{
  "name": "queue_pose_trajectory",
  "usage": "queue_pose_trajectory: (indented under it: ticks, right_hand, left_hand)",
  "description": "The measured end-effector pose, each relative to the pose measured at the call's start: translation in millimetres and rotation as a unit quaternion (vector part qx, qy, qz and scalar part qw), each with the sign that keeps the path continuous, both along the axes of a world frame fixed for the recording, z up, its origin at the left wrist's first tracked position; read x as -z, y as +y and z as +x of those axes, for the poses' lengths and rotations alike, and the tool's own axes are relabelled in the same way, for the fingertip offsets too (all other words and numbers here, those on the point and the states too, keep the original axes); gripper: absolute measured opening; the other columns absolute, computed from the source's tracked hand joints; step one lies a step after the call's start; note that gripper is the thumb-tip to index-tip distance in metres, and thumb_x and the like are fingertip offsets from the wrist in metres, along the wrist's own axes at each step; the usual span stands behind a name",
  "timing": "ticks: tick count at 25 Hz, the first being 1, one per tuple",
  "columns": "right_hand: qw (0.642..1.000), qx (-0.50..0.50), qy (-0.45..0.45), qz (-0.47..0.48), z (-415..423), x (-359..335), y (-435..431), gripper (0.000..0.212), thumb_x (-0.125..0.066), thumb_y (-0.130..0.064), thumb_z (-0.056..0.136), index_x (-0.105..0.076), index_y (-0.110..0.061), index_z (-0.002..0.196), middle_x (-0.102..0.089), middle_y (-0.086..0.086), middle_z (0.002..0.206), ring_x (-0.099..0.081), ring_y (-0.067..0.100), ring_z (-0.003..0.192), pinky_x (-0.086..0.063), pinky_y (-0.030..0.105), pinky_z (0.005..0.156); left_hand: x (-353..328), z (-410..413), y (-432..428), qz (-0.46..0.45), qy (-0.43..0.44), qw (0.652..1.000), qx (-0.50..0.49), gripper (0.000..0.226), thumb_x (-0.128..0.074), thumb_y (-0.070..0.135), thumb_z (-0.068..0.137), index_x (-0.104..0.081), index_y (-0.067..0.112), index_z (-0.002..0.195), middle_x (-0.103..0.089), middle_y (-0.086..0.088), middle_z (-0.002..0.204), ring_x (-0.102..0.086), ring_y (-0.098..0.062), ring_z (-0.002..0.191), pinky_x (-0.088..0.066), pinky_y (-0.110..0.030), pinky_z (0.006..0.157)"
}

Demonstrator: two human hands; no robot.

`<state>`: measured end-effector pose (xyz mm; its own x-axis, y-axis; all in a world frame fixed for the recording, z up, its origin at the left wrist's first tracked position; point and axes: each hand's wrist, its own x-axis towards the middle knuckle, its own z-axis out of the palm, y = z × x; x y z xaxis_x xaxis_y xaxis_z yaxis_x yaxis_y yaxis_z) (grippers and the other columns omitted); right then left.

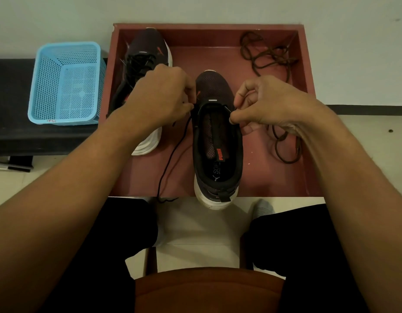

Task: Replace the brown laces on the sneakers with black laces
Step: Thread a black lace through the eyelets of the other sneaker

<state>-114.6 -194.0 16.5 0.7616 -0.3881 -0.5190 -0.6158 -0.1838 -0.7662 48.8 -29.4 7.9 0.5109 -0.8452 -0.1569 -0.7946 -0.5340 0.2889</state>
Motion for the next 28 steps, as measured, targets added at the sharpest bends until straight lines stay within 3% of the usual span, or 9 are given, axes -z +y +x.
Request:
queue_pose_trajectory:
  ticks: [4, 7, 9, 13, 15, 18, 22, 26, 28]
  right_hand:
    - [1.000, -0.024, 0.005, -0.002, -1, -1, -1, 0.027, -0.084, -0.010, 0.086, -0.067, -0.005, 0.106, -0.077, 0.012, 0.084, -0.079, 0.024, 0.075, -0.067, 0.036, 0.075]
    - [0.991, -0.056, -0.055, -0.109, -1, -1, -4, 0.024, -0.084, -0.034, 0.089, -0.074, -0.016, 0.102, -0.078, 0.005, 0.089, -0.077, 0.020, 0.081, -0.066, 0.037, 0.082]
    - [0.980, -0.063, -0.114, -0.150, 1, -2, -1, 0.019, -0.080, -0.039, 0.091, -0.078, -0.022, 0.101, -0.079, -0.002, 0.092, -0.075, 0.015, 0.086, -0.062, 0.036, 0.088]
    - [0.973, -0.104, -0.156, -0.134, 12, 1, 18, 0.023, -0.080, -0.039, 0.091, -0.079, -0.025, 0.109, -0.077, -0.007, 0.090, -0.071, 0.001, 0.078, -0.057, 0.025, 0.076]
    - [0.972, -0.103, -0.179, -0.110, 17, 4, 28, 0.025, -0.083, -0.040, 0.089, -0.079, -0.022, 0.106, -0.077, 0.003, 0.087, -0.065, 0.011, 0.067, -0.051, 0.026, 0.067]
    - [0.972, -0.077, -0.204, -0.084, 23, 7, 31, 0.019, -0.084, -0.028, 0.089, -0.081, -0.011, 0.098, -0.078, 0.010, 0.087, -0.071, 0.027, 0.077, -0.056, 0.037, 0.071]
    - [0.976, -0.025, -0.210, -0.046, 19, 6, 17, 0.016, -0.081, -0.027, 0.092, -0.082, -0.012, 0.097, -0.079, 0.009, 0.090, -0.071, 0.015, 0.081, -0.058, 0.034, 0.081]
    - [0.974, 0.018, -0.223, -0.015, 5, 3, -9, 0.013, -0.079, -0.033, 0.094, -0.081, -0.020, 0.096, -0.081, 0.003, 0.100, -0.069, 0.014, 0.093, -0.053, 0.031, 0.083]
    - [0.976, 0.022, -0.214, -0.016, -1, 2, -18, 0.016, -0.078, -0.034, 0.095, -0.081, -0.018, 0.095, -0.081, 0.005, 0.098, -0.070, 0.015, 0.094, -0.051, 0.030, 0.083]
  left_hand:
    - [-5, 5, 2, -0.015, 0.047, 0.999, 0.020, 0.010, -0.070, 0.019, 0.091, -0.063, 0.027, 0.089, -0.064, 0.012, 0.078, -0.063, -0.007, 0.069, -0.060, -0.046, 0.083]
    - [-17, 4, 0, -0.085, 0.103, 0.991, 0.013, 0.005, -0.069, 0.020, 0.097, -0.065, 0.021, 0.096, -0.071, 0.012, 0.076, -0.061, 0.013, 0.057, -0.054, -0.018, 0.073]
    - [-25, -1, -1, -0.150, 0.165, 0.975, -0.018, 0.009, -0.070, 0.027, 0.099, -0.068, 0.018, 0.098, -0.073, 0.007, 0.072, -0.062, 0.006, 0.052, -0.045, -0.008, 0.058]
    - [-35, -7, -1, -0.233, 0.354, 0.903, -0.072, 0.020, -0.071, 0.027, 0.100, -0.071, 0.008, 0.106, -0.075, -0.003, 0.079, -0.056, -0.010, 0.053, -0.043, -0.021, 0.045]
    - [-36, -10, -2, -0.246, 0.417, 0.871, -0.081, 0.024, -0.071, 0.024, 0.099, -0.070, 0.003, 0.111, -0.074, -0.002, 0.082, -0.053, -0.009, 0.054, -0.042, -0.021, 0.046]
    - [-36, -11, -3, -0.264, 0.473, 0.835, -0.093, 0.020, -0.071, 0.019, 0.099, -0.071, 0.004, 0.111, -0.074, -0.001, 0.084, -0.051, -0.007, 0.057, -0.042, -0.020, 0.048]
    - [-27, 2, -1, -0.295, 0.440, 0.839, -0.123, 0.015, -0.071, 0.016, 0.099, -0.073, 0.006, 0.110, -0.076, -0.002, 0.088, -0.055, -0.008, 0.060, -0.045, -0.021, 0.052]
    - [-15, 15, 4, -0.256, 0.264, 0.920, -0.134, 0.009, -0.072, 0.021, 0.099, -0.077, 0.015, 0.103, -0.072, 0.007, 0.072, -0.064, -0.007, 0.059, -0.053, -0.023, 0.052]
    - [-12, 15, 3, -0.234, 0.203, 0.943, -0.121, 0.010, -0.072, 0.025, 0.099, -0.077, 0.017, 0.103, -0.070, 0.010, 0.069, -0.068, -0.008, 0.058, -0.056, -0.023, 0.052]
